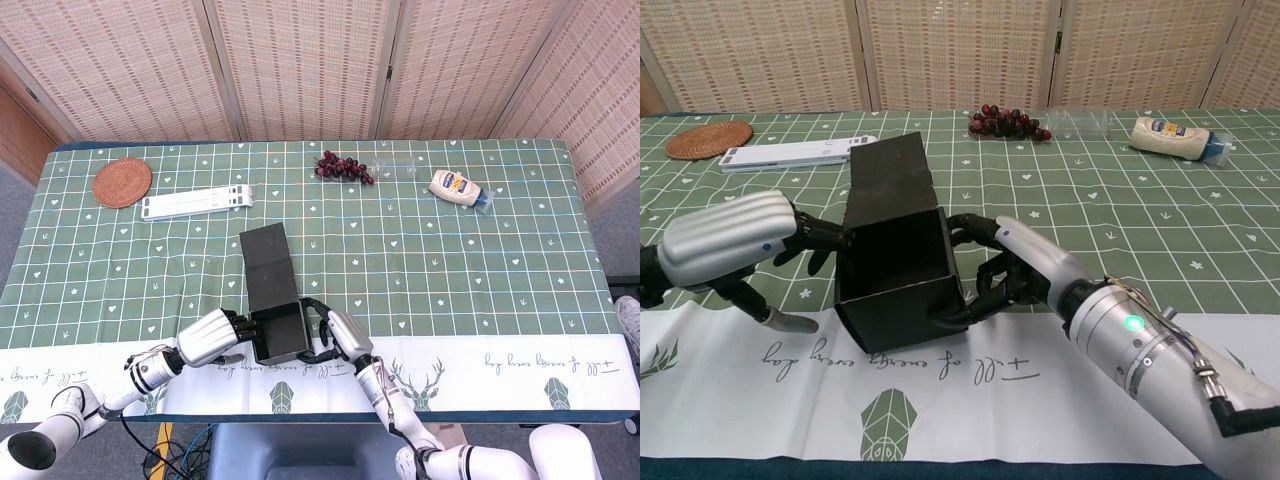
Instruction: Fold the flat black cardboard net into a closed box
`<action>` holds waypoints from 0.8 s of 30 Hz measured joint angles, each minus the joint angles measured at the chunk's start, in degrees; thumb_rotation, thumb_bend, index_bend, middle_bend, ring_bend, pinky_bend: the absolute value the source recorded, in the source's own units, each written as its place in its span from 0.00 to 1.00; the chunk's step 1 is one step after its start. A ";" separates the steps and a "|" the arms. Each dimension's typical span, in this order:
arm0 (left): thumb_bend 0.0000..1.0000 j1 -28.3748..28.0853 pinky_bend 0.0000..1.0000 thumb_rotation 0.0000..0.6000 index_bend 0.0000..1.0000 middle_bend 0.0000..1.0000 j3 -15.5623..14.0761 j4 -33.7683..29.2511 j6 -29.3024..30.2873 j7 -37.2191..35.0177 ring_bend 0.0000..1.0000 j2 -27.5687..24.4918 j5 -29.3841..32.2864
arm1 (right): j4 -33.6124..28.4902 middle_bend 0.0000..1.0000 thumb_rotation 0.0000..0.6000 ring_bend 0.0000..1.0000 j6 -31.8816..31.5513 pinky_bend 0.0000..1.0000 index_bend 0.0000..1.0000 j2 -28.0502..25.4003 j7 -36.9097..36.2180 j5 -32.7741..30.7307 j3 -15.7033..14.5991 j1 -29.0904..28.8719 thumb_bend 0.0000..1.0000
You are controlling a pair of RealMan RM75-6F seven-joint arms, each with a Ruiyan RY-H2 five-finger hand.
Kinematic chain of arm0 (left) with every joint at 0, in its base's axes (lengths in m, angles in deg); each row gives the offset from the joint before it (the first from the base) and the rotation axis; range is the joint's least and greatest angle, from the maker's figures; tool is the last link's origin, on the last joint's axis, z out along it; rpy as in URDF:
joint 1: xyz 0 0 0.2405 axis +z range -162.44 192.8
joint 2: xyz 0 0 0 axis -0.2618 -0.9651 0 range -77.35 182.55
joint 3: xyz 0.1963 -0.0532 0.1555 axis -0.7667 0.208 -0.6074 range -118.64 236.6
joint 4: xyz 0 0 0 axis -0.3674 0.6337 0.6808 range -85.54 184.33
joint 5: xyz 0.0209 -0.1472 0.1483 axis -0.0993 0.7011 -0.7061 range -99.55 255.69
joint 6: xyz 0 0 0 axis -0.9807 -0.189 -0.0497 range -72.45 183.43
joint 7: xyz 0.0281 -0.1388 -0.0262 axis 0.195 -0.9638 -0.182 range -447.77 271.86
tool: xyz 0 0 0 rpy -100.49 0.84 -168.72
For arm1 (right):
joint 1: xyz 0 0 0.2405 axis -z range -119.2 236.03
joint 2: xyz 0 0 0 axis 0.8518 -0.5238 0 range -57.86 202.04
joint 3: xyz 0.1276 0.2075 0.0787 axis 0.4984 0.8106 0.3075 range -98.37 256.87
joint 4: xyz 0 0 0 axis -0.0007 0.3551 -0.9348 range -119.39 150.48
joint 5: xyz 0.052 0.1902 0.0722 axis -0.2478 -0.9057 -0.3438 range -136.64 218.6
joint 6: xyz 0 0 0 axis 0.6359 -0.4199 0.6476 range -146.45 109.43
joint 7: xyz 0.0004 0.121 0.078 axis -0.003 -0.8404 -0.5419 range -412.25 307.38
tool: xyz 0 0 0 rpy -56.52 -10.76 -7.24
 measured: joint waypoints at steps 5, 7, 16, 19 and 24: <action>0.10 0.30 0.72 1.00 0.33 0.26 0.36 -2.06 -0.04 0.95 0.51 -1.41 0.32 | 0.42 0.34 1.00 0.73 0.05 1.00 0.18 0.13 -0.99 0.17 0.14 0.06 0.66; 0.10 0.45 0.72 1.00 0.30 0.22 0.52 -3.08 -0.11 1.28 0.50 -1.99 0.50 | 0.73 0.34 1.00 0.73 0.09 1.00 0.18 0.25 -1.19 0.24 0.16 0.04 0.66; 0.10 1.31 0.73 1.00 0.13 0.12 1.24 -7.92 0.14 3.76 0.46 -5.25 1.02 | 2.42 0.33 1.00 0.73 0.41 1.00 0.17 1.16 -2.08 0.10 0.81 -0.30 0.66; 0.10 2.00 0.75 1.00 0.12 0.12 1.74 -9.63 0.71 4.12 0.46 -6.72 1.53 | 3.01 0.33 1.00 0.73 0.27 1.00 0.17 1.39 -2.12 0.05 0.93 -0.29 0.66; 0.10 3.12 0.76 1.00 0.11 0.11 2.75 -12.53 1.78 4.98 0.46 -9.19 2.52 | 4.51 0.30 1.00 0.73 -0.02 1.00 0.12 2.27 -2.51 -0.35 1.56 -0.31 0.65</action>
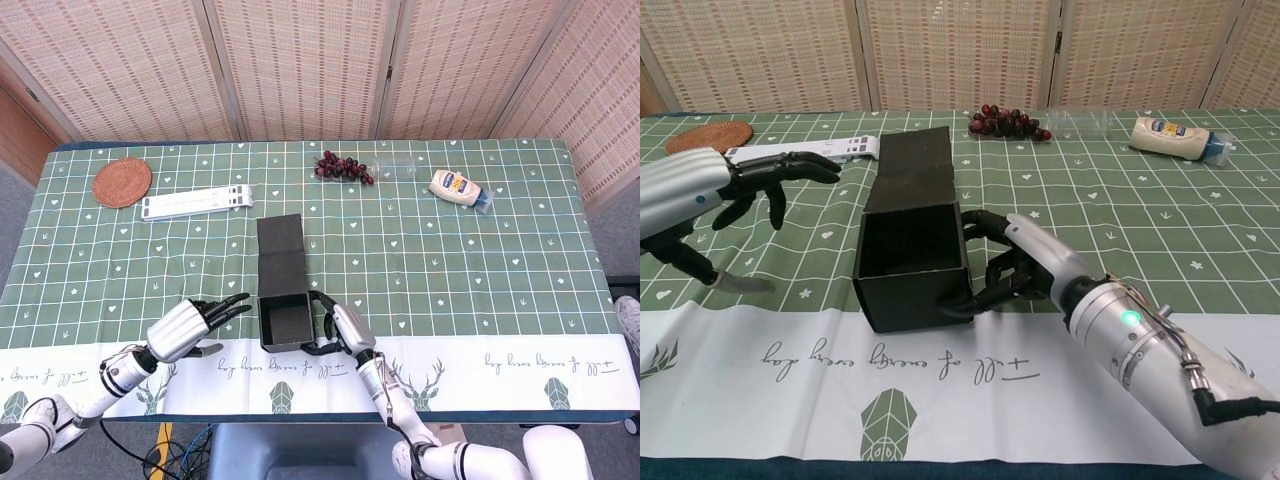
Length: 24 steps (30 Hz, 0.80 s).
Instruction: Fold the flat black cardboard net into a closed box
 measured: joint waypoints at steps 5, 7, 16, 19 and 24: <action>0.10 1.11 0.76 1.00 0.10 0.10 0.98 -4.69 0.08 0.20 0.46 -2.78 1.60 | 0.21 0.15 1.00 0.68 -0.44 1.00 0.00 0.54 -0.84 0.69 -0.50 0.20 0.44; 0.10 1.59 0.76 1.00 0.10 0.09 1.41 -7.56 -0.50 -0.19 0.46 -4.09 2.69 | -0.08 0.10 1.00 0.66 -0.56 1.00 0.00 0.53 -0.97 1.02 -0.96 0.41 0.36; 0.10 3.44 0.76 1.00 0.07 0.08 3.47 -21.38 -5.95 -3.78 0.46 -9.87 8.63 | -5.67 0.00 1.00 0.59 -0.29 1.00 0.00 -2.74 0.16 1.11 -3.09 1.93 0.19; 0.10 3.94 0.76 1.00 0.05 0.08 4.21 -25.74 -8.58 -5.45 0.47 -11.56 11.00 | -9.52 0.00 1.00 0.57 -0.09 1.00 0.00 -5.55 1.85 0.42 -4.04 2.82 0.14; 0.10 4.42 0.76 1.00 0.03 0.08 5.38 -31.83 -13.07 -7.98 0.45 -14.10 14.51 | -15.50 0.00 1.00 0.56 -0.69 1.00 0.00 -10.96 5.49 -0.73 -5.64 4.76 0.07</action>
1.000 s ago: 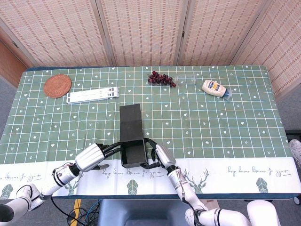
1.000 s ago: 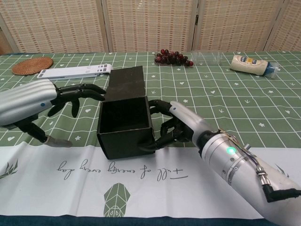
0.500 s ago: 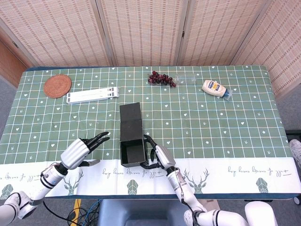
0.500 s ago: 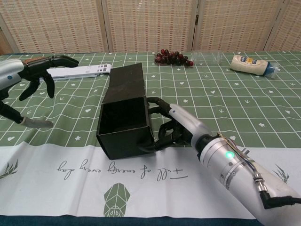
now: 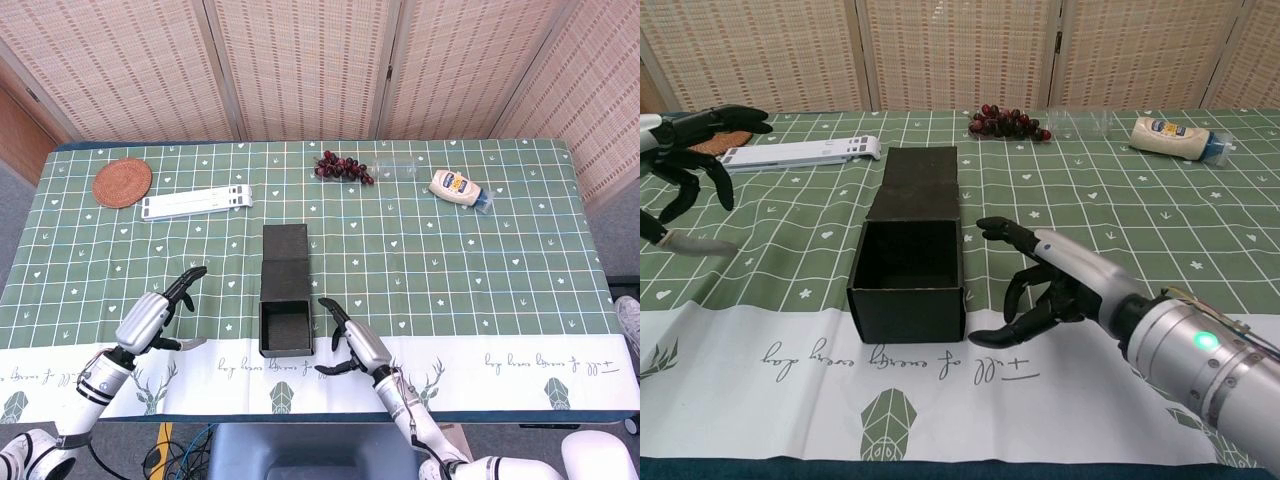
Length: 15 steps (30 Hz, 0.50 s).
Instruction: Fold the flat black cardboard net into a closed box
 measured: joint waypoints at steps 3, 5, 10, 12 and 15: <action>0.10 0.21 0.76 1.00 0.01 0.07 0.50 -2.89 -2.45 -2.27 0.45 -1.32 1.48 | -3.22 0.00 1.00 0.56 -1.01 1.00 0.00 -2.87 0.41 0.86 -0.83 0.92 0.06; 0.10 0.25 0.77 1.00 0.00 0.05 0.65 -4.27 -4.21 -4.22 0.46 -2.05 2.14 | -5.68 0.00 1.00 0.56 -1.75 1.00 0.00 -5.28 0.80 2.65 -1.35 1.28 0.06; 0.10 0.24 0.79 1.00 0.00 0.00 0.66 -6.95 -8.37 -10.00 0.47 -3.20 3.32 | -12.11 0.00 1.00 0.56 -3.04 1.00 0.00 -11.95 1.46 6.34 -0.91 1.20 0.06; 0.10 0.19 0.80 1.00 0.00 0.00 0.59 -7.53 -10.27 -11.86 0.48 -3.30 3.77 | -14.83 0.00 1.00 0.56 -3.80 1.00 0.00 -15.31 2.25 7.59 0.43 0.85 0.06; 0.10 -0.03 0.81 1.00 0.00 0.00 0.53 -7.66 -13.41 -12.77 0.48 -2.60 4.42 | -18.08 0.00 1.00 0.56 -4.79 1.00 0.00 -19.25 3.72 8.41 3.25 0.11 0.06</action>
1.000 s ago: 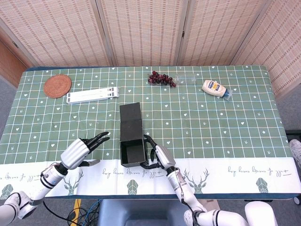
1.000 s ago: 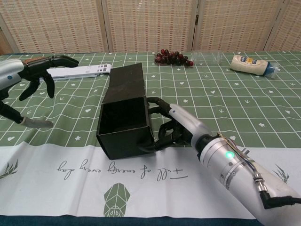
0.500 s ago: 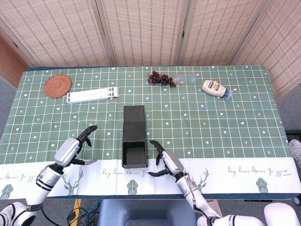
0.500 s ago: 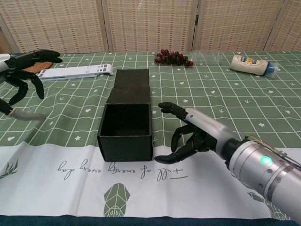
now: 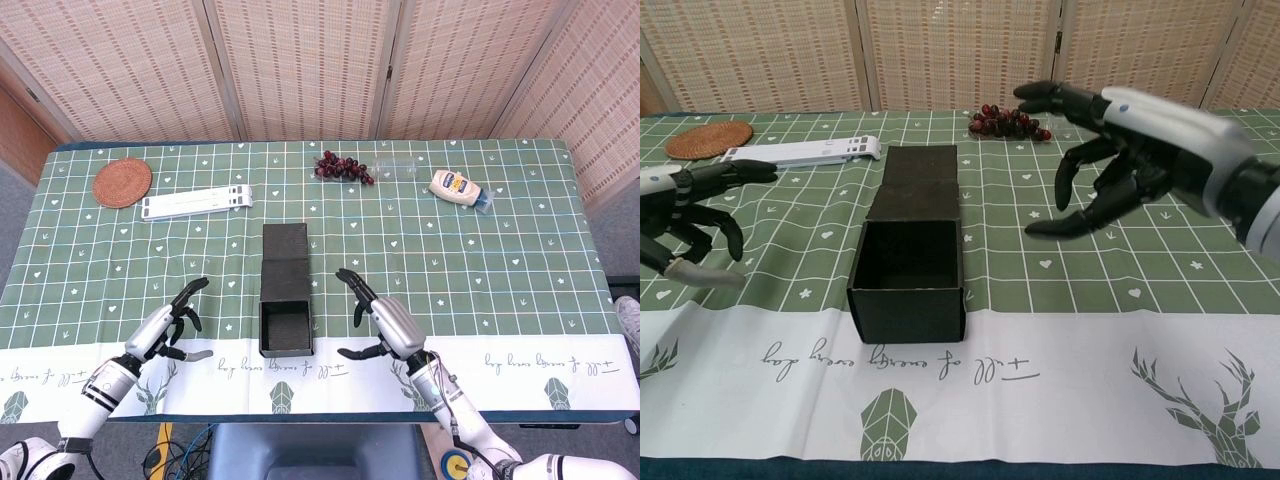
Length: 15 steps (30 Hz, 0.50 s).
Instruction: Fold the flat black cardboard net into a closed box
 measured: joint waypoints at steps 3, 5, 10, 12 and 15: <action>0.10 -0.42 0.82 1.00 0.00 0.00 0.14 0.28 -2.46 -1.12 0.49 1.98 0.29 | -2.38 0.00 1.00 0.56 -1.01 1.00 0.00 -2.45 1.39 0.11 1.90 -0.63 0.06; 0.10 -0.81 0.82 1.00 0.00 0.00 0.40 0.82 -3.72 -1.79 0.49 3.49 0.27 | -3.34 0.00 1.00 0.56 -1.72 1.00 0.00 -3.30 1.62 0.09 2.16 -0.70 0.06; 0.10 -1.58 0.82 1.00 0.00 0.00 1.33 2.35 -6.11 -3.17 0.49 6.23 0.49 | -3.82 0.00 1.00 0.56 -2.55 1.00 0.00 -4.19 0.59 0.17 1.58 -0.23 0.06; 0.10 -1.70 0.82 1.00 0.00 0.00 1.84 2.91 -6.86 -3.50 0.49 7.11 1.13 | -3.74 0.01 1.00 0.56 -2.68 1.00 0.00 -4.46 -0.24 0.13 1.22 0.00 0.06; 0.10 -1.86 0.82 1.00 0.00 0.00 2.78 3.60 -8.26 -4.24 0.49 8.36 2.41 | -3.45 0.01 1.00 0.56 -2.98 1.00 0.00 -4.86 -1.57 0.12 0.78 0.35 0.07</action>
